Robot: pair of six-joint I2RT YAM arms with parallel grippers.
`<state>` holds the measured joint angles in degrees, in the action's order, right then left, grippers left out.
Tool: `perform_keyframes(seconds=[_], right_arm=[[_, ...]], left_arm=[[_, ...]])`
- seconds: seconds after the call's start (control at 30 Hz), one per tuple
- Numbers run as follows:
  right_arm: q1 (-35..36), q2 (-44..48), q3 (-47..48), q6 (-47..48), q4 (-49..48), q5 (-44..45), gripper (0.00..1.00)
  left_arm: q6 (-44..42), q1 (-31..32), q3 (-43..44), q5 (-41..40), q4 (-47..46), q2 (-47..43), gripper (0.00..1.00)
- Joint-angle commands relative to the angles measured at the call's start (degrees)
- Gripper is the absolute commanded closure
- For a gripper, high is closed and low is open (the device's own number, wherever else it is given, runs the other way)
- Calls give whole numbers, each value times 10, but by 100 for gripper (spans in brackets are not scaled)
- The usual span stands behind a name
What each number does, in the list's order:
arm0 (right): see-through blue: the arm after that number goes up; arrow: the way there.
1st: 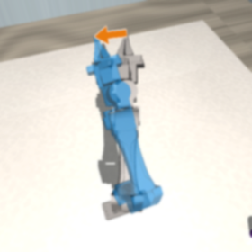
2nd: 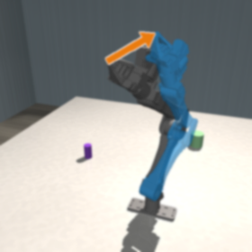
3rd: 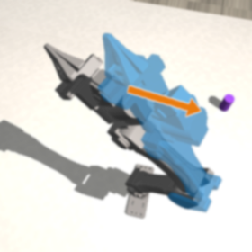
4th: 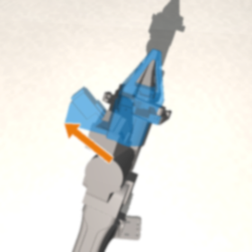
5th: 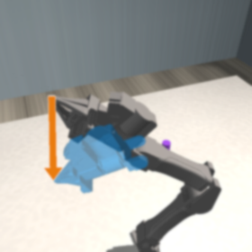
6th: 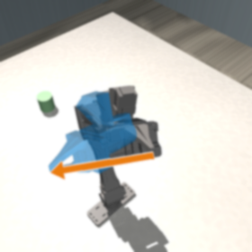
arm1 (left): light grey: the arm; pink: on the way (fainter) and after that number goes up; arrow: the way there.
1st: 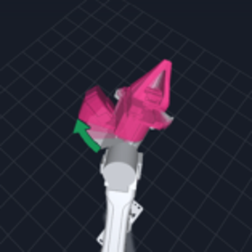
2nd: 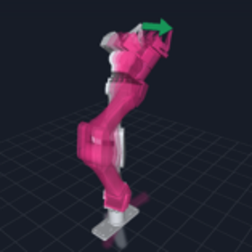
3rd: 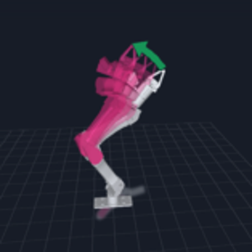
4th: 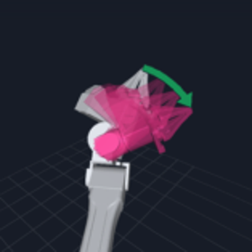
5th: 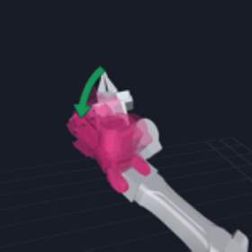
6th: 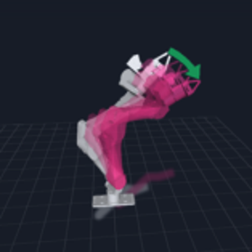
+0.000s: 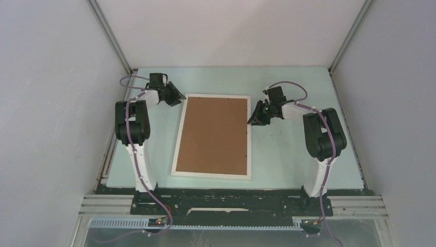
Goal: Put the photo into the frame
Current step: Install the photo frame at the center of the board.
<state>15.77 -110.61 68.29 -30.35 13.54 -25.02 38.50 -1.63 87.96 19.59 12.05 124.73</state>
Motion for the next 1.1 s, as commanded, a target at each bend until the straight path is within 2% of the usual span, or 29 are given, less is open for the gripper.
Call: perform_keyframes(seconds=[0.0, 0.7, 0.83, 0.97, 1.07], right_arm=[[9, -2, 1, -10, -28, -37, 68], [9, -3, 1, -10, -29, -37, 69], [10, -3, 1, -10, -30, -38, 69], [10, -2, 2, -9, -30, -38, 69], [10, -2, 1, -9, -30, -38, 69]], left_arm=[[-22, 7, 24, -17, 17, 11, 70], [-59, 35, 42, -25, 55, 14, 71], [-45, 30, 31, 7, 27, 2, 63], [21, -7, 2, 61, -42, -8, 63], [39, -22, -17, 67, -61, -14, 65]])
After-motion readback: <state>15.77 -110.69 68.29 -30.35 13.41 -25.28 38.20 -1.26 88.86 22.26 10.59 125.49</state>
